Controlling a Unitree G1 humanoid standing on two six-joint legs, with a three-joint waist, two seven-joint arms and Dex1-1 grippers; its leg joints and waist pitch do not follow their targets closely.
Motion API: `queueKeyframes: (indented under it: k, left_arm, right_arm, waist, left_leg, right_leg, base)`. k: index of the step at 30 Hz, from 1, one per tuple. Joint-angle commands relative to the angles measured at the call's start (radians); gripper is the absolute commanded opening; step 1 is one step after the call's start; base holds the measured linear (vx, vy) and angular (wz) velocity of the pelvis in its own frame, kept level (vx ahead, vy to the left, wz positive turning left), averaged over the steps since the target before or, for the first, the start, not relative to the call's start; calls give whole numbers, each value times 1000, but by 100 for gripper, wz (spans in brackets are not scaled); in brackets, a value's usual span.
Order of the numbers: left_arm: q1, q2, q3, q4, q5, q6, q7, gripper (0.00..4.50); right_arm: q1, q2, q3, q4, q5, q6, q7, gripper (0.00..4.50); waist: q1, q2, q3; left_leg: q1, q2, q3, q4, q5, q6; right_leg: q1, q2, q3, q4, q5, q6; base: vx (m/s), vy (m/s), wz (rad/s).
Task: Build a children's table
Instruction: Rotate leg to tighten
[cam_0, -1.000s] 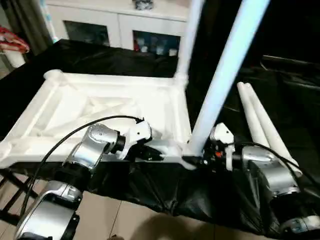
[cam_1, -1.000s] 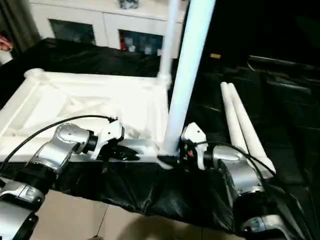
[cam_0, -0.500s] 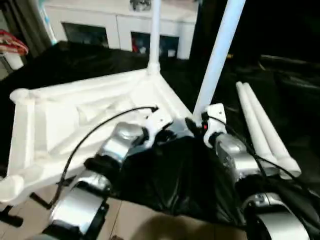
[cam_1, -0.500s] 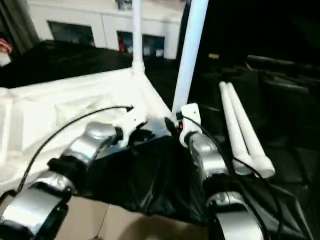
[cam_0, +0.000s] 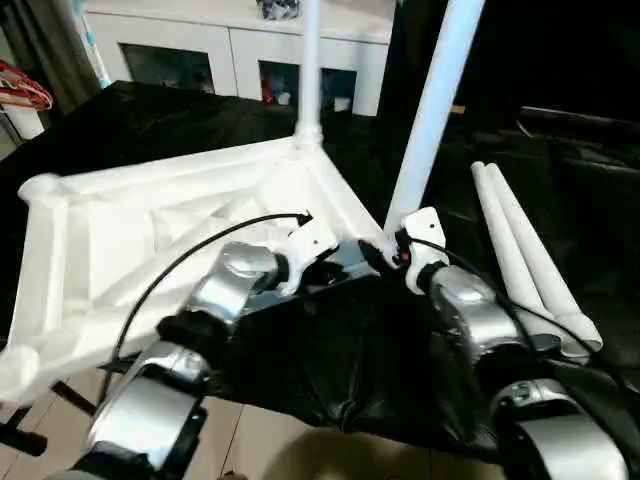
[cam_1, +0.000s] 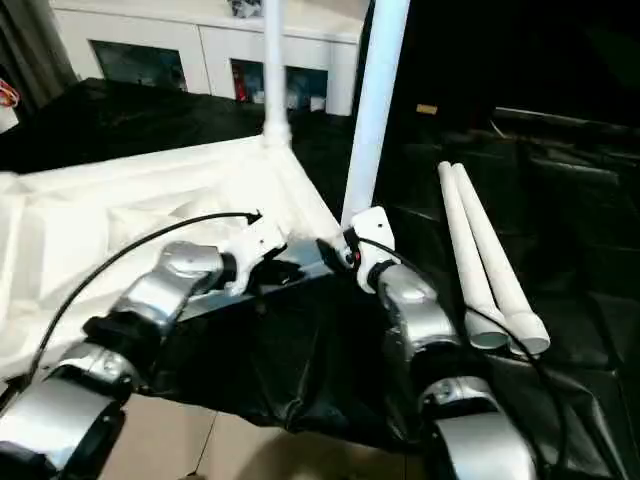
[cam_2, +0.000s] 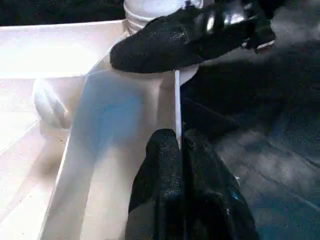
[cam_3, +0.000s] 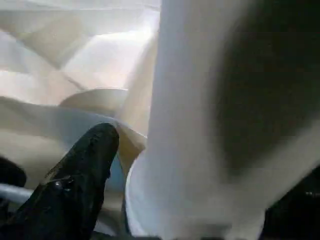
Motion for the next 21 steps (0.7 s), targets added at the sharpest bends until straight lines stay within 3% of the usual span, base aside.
queueKeyframes:
  k: [1,6,10,15,19,21]
  left_arm:
    - [9,-26,-23,-51,-54,-51,-78,0]
    - [24,18,-17,-78,-78,-62,-176,0]
    - [37,52,-19,-107,-103,-59,-264,0]
    - [44,99,-30,-120,-109,-57,-345,0]
    - [47,122,-31,-122,-106,-59,-377,0]
    - [47,128,-28,-120,-104,-61,-385,0]
  right_arm:
    - [8,-1,43,-4,-5,-1,79,387]
    - [68,-76,70,-98,36,-30,286,387]
    - [135,-135,94,-226,109,17,498,387]
    - [203,-206,142,-349,155,88,662,387]
    - [234,-242,176,-396,155,118,725,362]
    - [244,-246,180,-412,151,131,736,327]
  waist:
    - [-3,-3,-58]
    - [1,-5,-60]
    - [8,-5,-58]
    - [12,-3,-55]
    - [14,-3,-56]
    - [16,-4,-56]
  left_leg:
    - [-5,-6,17,-65,-183,67]
    - [-6,-5,17,-62,-158,89]
    - [-5,-2,19,-61,-165,107]
    - [-6,3,18,-63,-186,99]
    - [-6,1,17,-65,-192,82]
    - [-6,0,16,-65,-189,77]
  right_leg:
    - [64,-35,25,-69,-167,-236]
    - [67,-34,26,-64,-119,-247]
    - [67,-31,25,-63,-111,-259]
    - [65,-33,23,-66,-157,-251]
    - [64,-35,24,-70,-195,-236]
    - [64,-35,24,-71,-198,-231]
  base:
    - [0,0,0]
    - [0,0,0]
    - [0,0,0]
    - [0,0,0]
    - [0,0,0]
    - [0,0,0]
